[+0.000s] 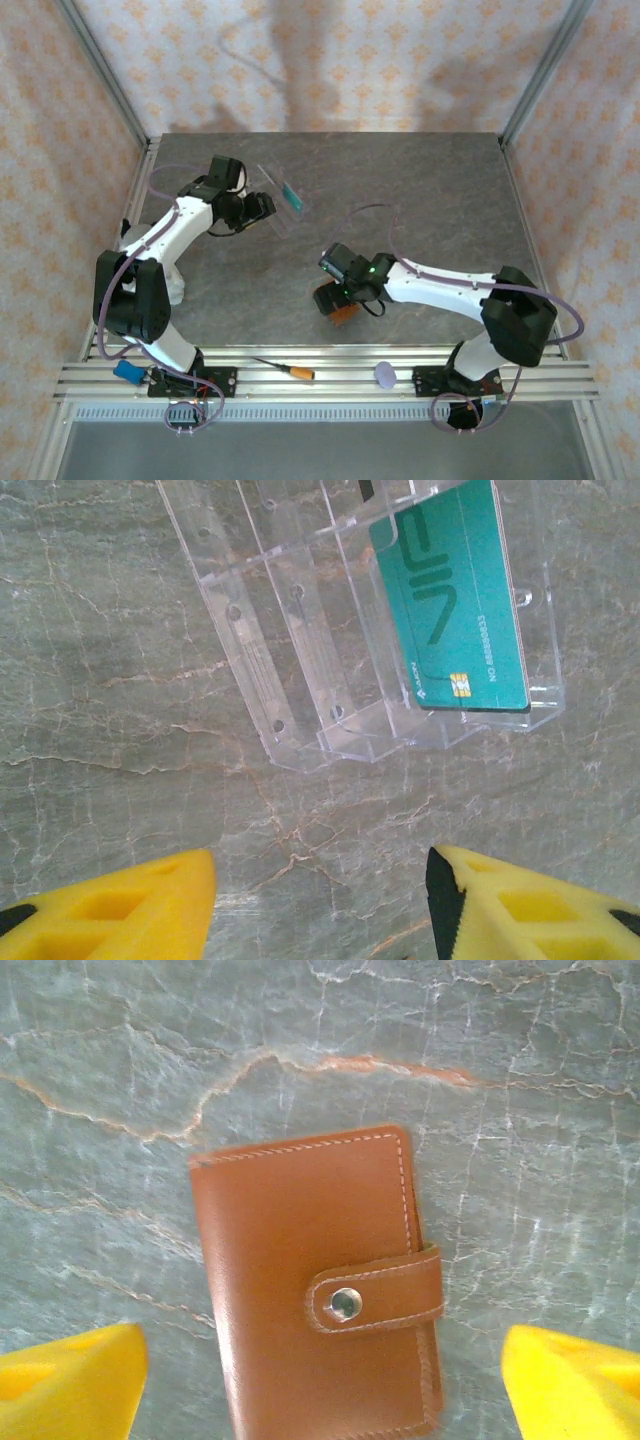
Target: Put the credit cards into the card holder
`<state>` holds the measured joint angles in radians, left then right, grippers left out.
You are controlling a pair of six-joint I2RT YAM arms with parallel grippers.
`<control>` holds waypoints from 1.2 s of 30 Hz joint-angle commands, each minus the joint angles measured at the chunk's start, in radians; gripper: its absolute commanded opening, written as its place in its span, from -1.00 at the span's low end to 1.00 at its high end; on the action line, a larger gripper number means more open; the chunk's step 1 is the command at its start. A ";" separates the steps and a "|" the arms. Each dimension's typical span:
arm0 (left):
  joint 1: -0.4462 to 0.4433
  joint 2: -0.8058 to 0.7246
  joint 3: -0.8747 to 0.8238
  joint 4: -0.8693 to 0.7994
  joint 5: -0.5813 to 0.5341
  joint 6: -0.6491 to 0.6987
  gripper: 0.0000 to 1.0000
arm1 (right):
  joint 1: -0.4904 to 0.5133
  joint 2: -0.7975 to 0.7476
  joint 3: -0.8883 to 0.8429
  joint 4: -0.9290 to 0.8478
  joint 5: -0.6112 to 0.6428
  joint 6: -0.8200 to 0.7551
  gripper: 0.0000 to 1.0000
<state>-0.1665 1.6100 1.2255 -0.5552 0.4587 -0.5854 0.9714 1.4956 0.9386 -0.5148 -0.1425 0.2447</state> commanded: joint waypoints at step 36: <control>0.044 -0.442 -0.315 -0.058 -0.064 -0.002 0.22 | -0.397 0.765 1.081 -0.147 -0.291 -0.272 -0.31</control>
<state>-0.1345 1.1950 0.9298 -0.5884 0.4290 -0.6006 0.5751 2.2345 1.9812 -0.6056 -0.4068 0.0059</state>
